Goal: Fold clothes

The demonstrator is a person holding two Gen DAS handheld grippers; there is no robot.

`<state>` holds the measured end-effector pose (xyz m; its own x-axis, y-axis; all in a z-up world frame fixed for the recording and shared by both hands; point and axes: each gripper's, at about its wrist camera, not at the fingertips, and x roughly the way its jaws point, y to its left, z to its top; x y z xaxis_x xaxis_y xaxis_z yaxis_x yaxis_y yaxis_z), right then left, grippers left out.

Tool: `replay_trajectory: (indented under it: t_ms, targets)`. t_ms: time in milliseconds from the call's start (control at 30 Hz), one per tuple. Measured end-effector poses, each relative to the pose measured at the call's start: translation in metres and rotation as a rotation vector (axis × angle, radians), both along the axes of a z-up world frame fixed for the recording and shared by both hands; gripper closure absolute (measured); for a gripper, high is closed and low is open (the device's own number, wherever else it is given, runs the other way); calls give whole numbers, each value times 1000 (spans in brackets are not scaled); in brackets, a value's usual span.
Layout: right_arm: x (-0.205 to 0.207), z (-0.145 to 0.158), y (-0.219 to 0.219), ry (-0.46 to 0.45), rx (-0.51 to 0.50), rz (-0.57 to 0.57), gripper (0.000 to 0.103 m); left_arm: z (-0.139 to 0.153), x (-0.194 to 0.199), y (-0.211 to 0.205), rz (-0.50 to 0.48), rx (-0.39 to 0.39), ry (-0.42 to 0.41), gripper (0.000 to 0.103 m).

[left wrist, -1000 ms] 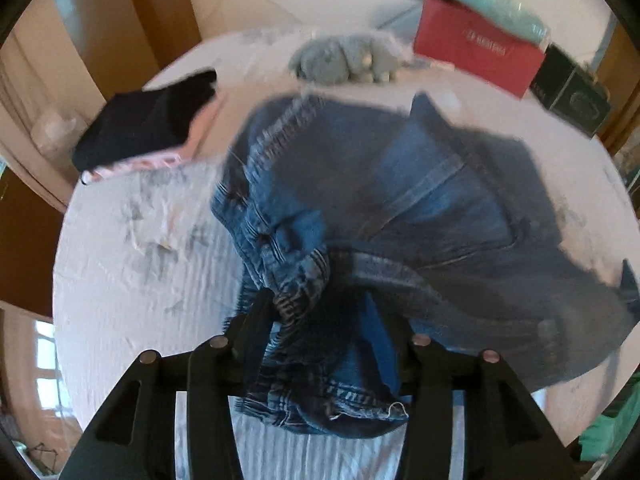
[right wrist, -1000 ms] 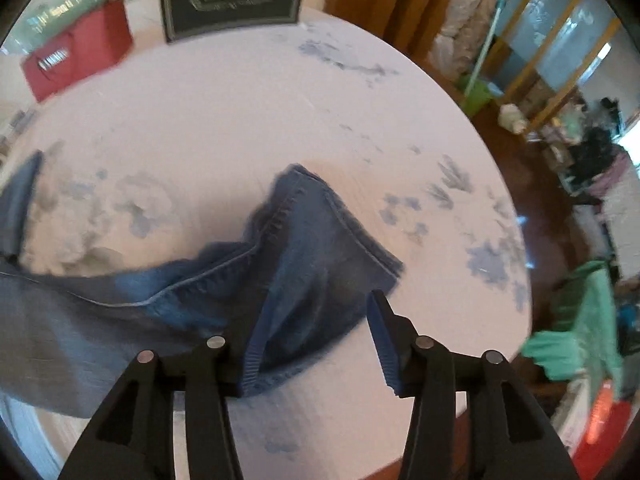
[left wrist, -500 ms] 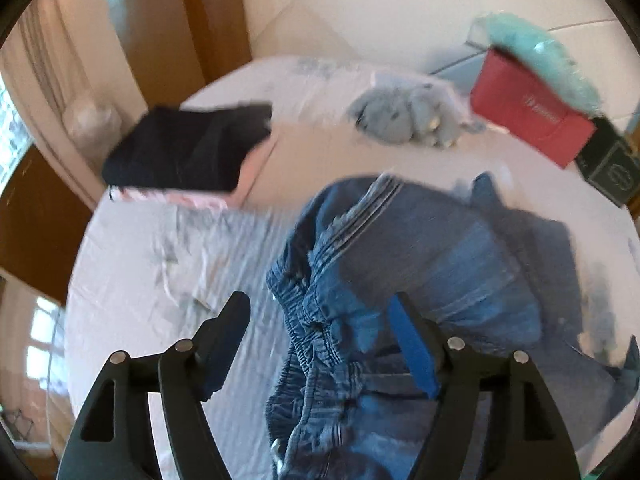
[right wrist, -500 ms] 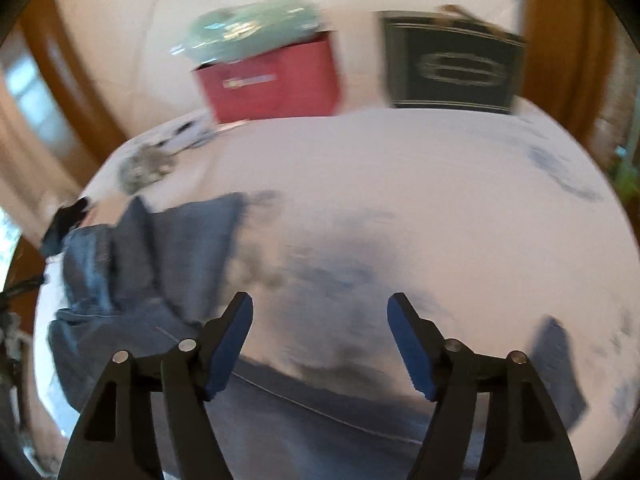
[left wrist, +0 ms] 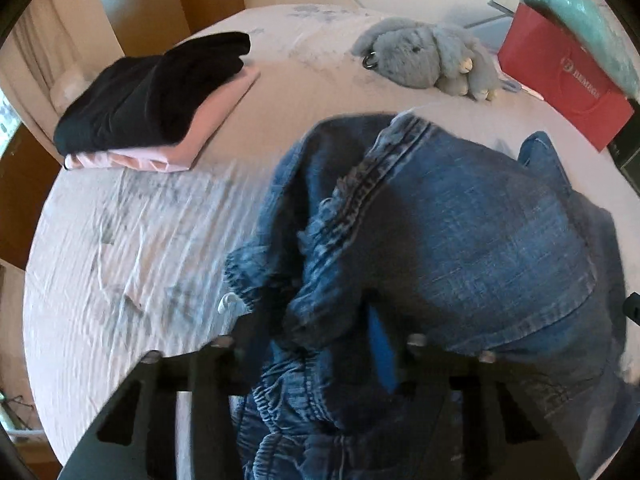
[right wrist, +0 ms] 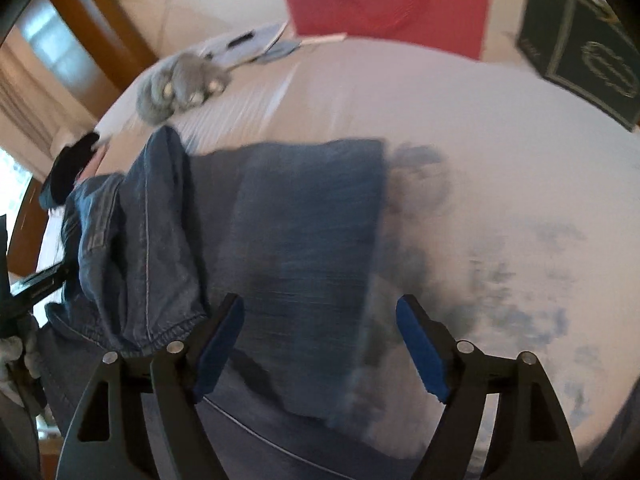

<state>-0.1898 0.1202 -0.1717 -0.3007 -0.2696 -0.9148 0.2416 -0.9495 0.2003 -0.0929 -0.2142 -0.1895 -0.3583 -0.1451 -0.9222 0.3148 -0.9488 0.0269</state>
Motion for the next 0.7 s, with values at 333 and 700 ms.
replay_trajectory:
  t_ms: [333, 700]
  targets:
    - [8, 57, -14, 272, 345, 99, 102, 67, 21, -13, 82, -19, 125, 85]
    - [76, 99, 217, 228, 366, -411, 51, 52, -32, 52, -54, -3, 82, 81]
